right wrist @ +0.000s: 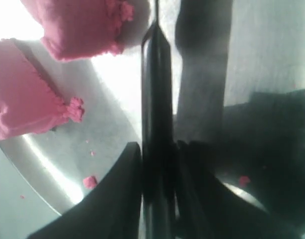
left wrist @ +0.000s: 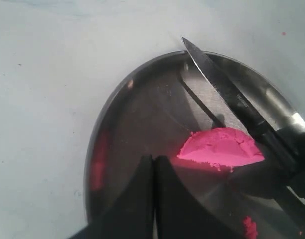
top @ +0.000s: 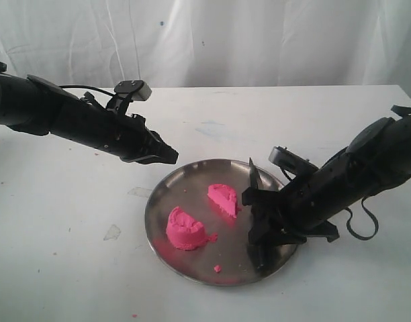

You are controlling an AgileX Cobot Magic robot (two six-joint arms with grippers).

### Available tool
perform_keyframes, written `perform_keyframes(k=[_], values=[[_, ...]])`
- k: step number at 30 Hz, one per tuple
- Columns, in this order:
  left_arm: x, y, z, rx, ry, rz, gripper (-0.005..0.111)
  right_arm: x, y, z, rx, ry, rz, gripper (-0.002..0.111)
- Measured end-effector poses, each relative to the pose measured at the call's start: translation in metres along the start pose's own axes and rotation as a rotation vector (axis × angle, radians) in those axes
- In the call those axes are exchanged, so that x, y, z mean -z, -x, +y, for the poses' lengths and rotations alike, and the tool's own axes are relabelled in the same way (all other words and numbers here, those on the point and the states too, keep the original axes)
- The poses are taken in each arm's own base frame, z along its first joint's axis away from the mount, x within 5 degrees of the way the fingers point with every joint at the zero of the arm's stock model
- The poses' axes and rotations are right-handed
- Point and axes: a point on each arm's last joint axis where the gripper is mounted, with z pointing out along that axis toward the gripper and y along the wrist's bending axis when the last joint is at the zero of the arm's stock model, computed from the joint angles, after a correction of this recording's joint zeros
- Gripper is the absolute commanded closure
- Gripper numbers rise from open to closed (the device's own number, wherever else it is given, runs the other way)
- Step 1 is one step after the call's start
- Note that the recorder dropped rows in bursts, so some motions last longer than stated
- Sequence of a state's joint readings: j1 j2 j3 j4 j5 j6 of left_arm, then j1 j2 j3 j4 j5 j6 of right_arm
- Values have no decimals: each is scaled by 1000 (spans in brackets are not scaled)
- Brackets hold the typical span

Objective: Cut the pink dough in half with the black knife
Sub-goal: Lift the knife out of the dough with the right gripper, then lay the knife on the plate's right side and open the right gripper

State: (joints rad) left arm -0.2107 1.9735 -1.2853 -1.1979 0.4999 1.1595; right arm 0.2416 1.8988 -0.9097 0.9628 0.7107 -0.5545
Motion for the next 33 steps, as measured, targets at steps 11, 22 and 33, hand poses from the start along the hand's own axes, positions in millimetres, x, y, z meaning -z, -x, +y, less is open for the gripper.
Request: perform_keyframes(k=[11, 22, 33], values=[[0, 0, -1, 0, -6, 2, 107, 10, 1, 2, 75, -48, -34, 61], [1, -1, -4, 1, -45, 11, 107, 53, -1, 23, 202, -81, -156, 61], [44, 25, -33, -43, -43, -78, 107, 118, -23, 45, 293, -197, -318, 69]])
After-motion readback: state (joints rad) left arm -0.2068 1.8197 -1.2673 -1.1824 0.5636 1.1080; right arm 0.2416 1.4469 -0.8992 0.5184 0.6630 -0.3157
